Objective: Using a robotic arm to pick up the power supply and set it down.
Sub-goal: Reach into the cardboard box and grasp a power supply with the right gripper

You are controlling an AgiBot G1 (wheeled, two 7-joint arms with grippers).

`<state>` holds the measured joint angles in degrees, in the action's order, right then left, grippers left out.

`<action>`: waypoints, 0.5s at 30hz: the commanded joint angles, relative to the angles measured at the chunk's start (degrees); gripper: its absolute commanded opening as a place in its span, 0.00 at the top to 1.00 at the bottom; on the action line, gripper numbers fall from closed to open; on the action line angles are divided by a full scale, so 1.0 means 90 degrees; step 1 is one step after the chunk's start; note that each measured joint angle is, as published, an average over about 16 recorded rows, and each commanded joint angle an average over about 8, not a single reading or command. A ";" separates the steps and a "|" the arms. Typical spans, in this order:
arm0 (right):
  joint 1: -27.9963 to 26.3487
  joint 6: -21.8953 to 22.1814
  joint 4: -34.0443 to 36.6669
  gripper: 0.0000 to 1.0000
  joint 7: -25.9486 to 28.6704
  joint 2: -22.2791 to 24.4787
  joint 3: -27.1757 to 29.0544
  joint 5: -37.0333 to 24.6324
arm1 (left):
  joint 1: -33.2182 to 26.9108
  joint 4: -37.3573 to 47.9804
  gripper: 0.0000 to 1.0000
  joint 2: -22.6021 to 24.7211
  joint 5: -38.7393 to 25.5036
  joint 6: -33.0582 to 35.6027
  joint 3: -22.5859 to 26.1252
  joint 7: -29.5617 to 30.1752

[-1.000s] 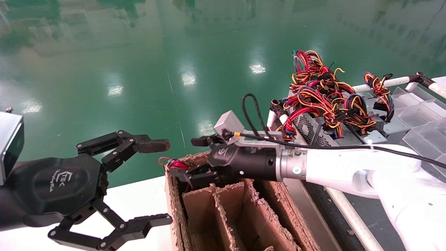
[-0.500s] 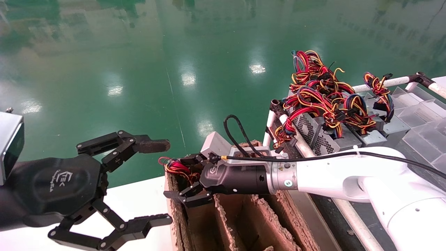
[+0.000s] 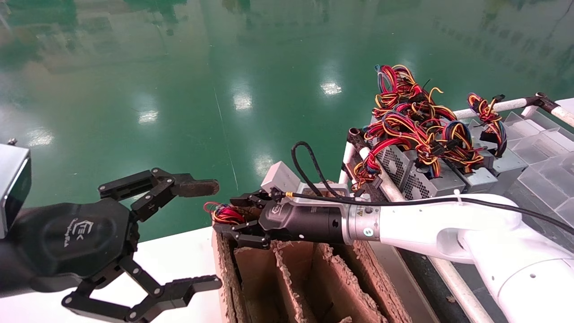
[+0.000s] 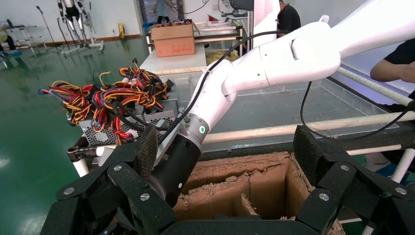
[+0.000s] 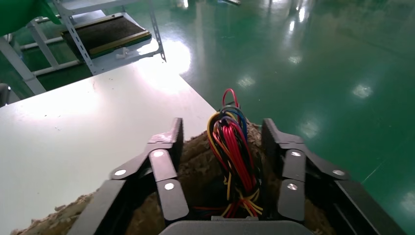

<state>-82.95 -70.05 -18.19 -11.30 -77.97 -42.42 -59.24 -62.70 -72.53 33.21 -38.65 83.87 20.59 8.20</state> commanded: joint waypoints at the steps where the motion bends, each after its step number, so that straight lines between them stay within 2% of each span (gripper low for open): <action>1: 0.0014 0.0032 -0.0011 1.00 -0.0007 -0.0002 -0.0055 0.0085 | 0.0000 0.0000 0.00 0.0000 0.0000 0.0000 0.0000 0.0000; 15: 0.0034 0.0140 0.0146 1.00 -0.0121 0.0024 -0.0409 0.0495 | 0.0000 0.0000 0.00 0.0000 0.0001 0.0000 0.0001 -0.0001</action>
<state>-82.63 -68.87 -16.90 -12.50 -77.75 -46.03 -54.78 -62.71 -72.53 33.20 -38.64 83.86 20.60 8.19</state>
